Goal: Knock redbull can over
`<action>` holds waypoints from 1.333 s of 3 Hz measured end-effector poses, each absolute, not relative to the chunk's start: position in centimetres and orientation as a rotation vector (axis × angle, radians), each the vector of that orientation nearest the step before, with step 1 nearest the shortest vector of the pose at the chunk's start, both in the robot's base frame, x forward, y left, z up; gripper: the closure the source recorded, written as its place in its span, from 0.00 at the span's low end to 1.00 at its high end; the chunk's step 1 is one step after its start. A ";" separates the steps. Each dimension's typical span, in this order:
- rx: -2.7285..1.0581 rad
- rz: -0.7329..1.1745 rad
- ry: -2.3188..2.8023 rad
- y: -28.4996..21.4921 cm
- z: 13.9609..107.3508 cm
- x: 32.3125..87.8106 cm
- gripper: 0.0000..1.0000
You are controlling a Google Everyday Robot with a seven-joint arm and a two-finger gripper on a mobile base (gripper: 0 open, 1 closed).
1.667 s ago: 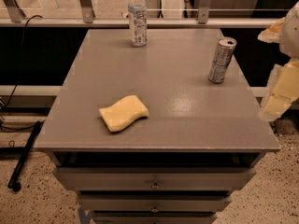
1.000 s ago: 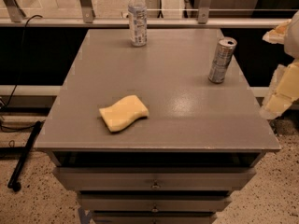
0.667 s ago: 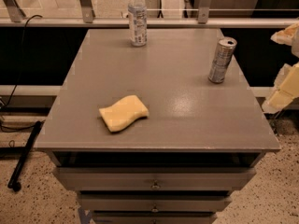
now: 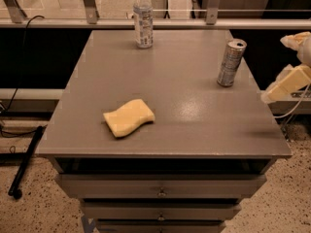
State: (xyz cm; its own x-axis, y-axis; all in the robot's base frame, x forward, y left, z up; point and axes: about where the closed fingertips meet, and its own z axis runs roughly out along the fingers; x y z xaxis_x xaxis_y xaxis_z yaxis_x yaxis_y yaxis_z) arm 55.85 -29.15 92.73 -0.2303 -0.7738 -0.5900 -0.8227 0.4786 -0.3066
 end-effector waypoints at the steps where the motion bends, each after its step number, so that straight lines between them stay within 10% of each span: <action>1: -1.228 0.168 1.966 -29.6 90.6 59.4 0.00; 4: -1.118 0.528 1.764 -20.8 89.1 61.8 0.00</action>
Offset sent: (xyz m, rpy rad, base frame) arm 0.0927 0.0127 -0.0531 0.3759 -0.0900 0.0058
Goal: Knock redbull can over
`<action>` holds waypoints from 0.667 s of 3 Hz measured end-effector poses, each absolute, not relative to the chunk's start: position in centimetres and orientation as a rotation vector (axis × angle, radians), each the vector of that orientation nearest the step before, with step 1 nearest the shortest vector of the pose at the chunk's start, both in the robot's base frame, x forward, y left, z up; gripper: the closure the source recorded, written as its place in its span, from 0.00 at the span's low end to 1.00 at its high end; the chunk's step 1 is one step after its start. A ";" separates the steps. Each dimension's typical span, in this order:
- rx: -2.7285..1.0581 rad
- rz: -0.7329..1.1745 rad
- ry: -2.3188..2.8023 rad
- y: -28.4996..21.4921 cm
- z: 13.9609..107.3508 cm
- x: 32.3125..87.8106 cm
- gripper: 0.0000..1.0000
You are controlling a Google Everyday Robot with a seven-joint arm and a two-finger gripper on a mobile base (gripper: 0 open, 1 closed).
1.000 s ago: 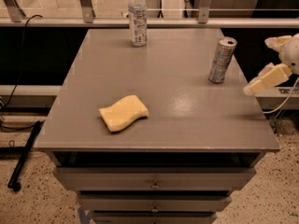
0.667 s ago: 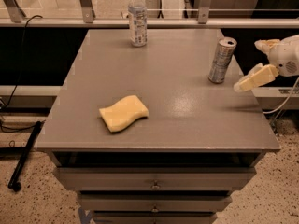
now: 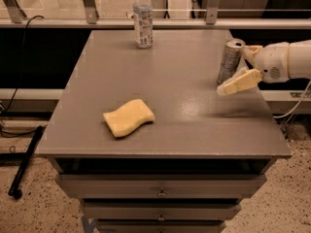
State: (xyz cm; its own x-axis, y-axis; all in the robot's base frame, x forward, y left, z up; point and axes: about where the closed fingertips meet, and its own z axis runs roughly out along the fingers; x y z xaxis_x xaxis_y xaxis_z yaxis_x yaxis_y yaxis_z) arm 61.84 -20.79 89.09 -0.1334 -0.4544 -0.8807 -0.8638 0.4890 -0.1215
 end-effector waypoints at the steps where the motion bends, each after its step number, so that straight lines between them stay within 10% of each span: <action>1: -1.123 0.615 1.716 -17.9 89.9 60.5 0.00; 2: -1.149 0.696 1.617 -14.7 92.6 58.4 0.00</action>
Offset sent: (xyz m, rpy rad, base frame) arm -0.0425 0.0690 0.0490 0.1610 -0.0488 0.1581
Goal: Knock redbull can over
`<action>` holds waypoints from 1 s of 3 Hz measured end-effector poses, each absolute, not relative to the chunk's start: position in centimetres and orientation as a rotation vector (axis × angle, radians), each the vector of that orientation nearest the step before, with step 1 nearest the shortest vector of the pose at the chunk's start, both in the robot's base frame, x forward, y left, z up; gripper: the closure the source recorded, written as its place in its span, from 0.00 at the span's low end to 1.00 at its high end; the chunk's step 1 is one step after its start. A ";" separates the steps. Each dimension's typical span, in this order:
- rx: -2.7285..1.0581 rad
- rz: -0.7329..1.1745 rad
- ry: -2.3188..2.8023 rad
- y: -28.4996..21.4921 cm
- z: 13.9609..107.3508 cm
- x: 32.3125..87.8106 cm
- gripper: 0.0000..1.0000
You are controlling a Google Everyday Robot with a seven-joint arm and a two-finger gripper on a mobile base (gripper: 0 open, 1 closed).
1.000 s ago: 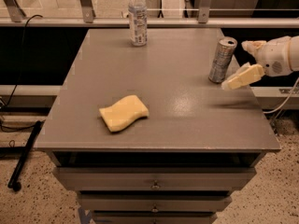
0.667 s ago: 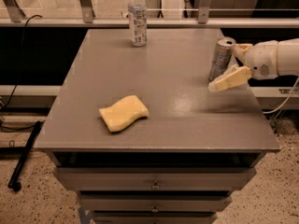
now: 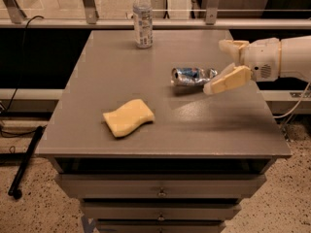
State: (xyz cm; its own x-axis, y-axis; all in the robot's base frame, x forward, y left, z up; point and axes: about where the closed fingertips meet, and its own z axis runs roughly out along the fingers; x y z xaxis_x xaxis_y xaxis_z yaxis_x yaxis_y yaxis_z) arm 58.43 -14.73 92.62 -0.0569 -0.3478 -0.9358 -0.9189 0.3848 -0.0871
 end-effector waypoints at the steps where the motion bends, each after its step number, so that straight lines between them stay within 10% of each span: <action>1: -1.149 0.695 1.616 -14.8 92.7 58.3 0.00; 3: -1.124 0.434 1.743 -27.5 94.1 58.2 0.00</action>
Offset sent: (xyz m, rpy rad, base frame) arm -0.0004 -0.1171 0.0217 -0.1745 -0.0643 -0.1724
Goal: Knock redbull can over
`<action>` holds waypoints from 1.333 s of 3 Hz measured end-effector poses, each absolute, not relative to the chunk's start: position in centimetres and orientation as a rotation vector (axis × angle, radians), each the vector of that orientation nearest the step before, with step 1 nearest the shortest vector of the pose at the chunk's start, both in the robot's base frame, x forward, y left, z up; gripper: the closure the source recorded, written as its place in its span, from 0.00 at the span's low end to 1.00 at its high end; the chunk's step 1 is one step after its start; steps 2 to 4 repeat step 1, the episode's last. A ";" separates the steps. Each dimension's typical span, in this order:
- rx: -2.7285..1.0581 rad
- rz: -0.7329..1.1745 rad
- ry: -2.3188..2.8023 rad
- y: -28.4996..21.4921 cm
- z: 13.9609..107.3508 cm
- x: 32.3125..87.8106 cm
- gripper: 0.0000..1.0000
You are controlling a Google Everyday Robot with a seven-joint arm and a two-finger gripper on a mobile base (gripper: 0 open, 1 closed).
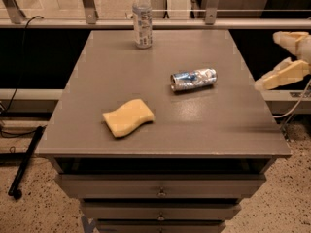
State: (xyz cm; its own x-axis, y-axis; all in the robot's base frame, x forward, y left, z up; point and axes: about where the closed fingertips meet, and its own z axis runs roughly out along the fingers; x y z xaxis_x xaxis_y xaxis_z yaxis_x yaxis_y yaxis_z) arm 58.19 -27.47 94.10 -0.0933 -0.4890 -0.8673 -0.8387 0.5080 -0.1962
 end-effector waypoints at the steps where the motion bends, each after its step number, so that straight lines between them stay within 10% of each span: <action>1: -1.120 0.413 1.743 -28.3 94.7 58.3 0.00; 4: -1.120 0.413 1.743 -28.3 94.7 58.3 0.00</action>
Offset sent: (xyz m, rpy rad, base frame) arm 0.0000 0.0000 0.0000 0.0000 0.0000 0.0000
